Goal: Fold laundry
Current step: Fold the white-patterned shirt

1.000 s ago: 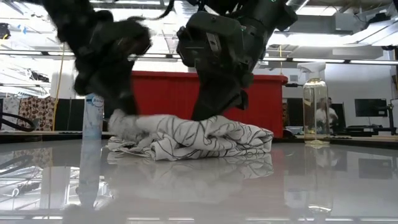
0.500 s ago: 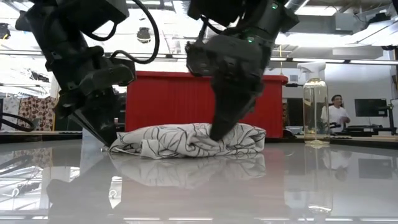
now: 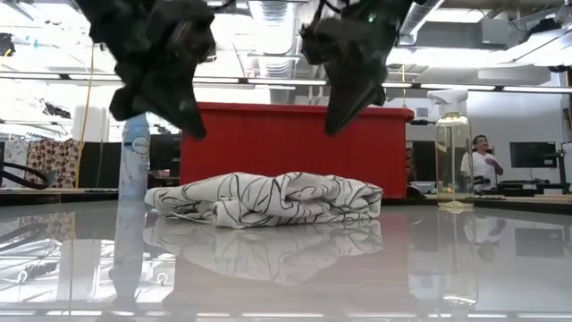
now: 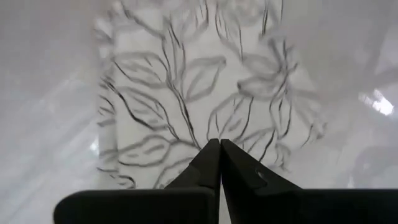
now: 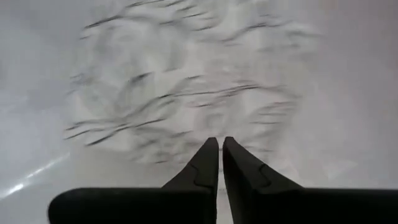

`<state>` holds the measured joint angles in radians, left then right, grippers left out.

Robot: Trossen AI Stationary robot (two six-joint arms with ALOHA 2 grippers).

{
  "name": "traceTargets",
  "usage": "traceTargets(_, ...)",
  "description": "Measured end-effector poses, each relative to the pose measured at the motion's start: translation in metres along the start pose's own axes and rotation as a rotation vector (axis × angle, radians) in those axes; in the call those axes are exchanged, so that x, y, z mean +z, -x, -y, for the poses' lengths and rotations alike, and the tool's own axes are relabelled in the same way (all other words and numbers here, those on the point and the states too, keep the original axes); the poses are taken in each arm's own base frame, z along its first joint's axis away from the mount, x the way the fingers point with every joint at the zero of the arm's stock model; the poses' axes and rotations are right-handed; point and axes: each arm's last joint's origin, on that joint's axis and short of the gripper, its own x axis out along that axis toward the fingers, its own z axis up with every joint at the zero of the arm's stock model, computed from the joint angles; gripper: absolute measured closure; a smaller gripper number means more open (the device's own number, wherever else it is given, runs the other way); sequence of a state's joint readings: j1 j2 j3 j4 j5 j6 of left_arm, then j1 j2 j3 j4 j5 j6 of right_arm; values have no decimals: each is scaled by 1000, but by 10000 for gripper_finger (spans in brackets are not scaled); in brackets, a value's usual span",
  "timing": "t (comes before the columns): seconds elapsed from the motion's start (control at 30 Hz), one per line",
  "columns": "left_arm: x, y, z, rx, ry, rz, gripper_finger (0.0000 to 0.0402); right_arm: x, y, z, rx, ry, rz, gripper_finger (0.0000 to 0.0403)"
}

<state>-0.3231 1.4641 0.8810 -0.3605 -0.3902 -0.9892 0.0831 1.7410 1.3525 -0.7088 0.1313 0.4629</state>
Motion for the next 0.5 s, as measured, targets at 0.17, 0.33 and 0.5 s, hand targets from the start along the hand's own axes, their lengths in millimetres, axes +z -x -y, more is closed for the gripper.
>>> traceTargets(0.17,13,8,4,-43,42,122,401,10,-7,27,-13,-37,-32,352)
traceTargets(0.33,16,-6,6,-66,39,131,401,5,-30,25,-11,9,-107,376)
traceTargets(0.5,10,-30,13,-121,-4,75,401,-7,-54,13,-9,78,-187,385)
